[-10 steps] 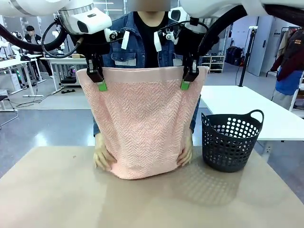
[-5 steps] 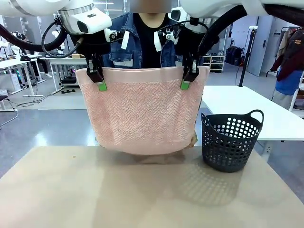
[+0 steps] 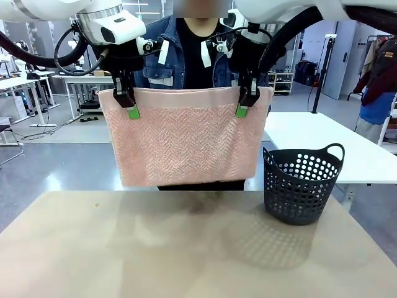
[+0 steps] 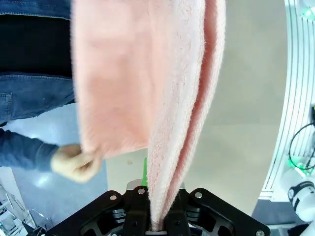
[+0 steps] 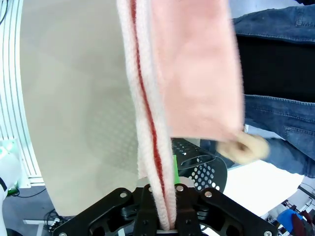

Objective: Fold the towel.
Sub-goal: Release the end of the 100 cm Hotel Towel you were holding.

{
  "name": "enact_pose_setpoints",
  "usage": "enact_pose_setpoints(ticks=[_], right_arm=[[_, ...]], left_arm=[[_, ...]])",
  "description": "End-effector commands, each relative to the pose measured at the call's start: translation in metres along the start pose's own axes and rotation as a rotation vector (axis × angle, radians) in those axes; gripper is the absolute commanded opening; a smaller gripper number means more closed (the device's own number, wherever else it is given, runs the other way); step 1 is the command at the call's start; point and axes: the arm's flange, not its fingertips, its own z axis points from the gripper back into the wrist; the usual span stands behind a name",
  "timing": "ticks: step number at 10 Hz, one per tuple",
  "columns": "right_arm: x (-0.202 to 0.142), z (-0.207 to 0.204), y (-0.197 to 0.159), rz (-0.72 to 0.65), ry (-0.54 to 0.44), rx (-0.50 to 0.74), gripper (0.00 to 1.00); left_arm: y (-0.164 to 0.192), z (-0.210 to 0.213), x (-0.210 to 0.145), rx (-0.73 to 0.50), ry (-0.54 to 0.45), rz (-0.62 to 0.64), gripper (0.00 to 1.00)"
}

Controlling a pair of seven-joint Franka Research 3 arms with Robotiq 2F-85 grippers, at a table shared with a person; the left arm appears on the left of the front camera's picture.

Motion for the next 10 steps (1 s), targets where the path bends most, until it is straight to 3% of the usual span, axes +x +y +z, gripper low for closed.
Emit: enact_pose_setpoints(ticks=[1, 10], right_arm=[[-0.0009, 0.0017, 0.0000, 0.009, 0.012, -0.006, 0.00], [-0.0009, 0.0017, 0.0000, 0.009, 0.012, -0.006, 0.00]], left_arm=[[0.0000, 0.0036, -0.0002, 0.009, 0.008, -0.004, 0.00], [0.0000, 0.0036, -0.0002, 0.009, 0.008, -0.004, 0.00]])
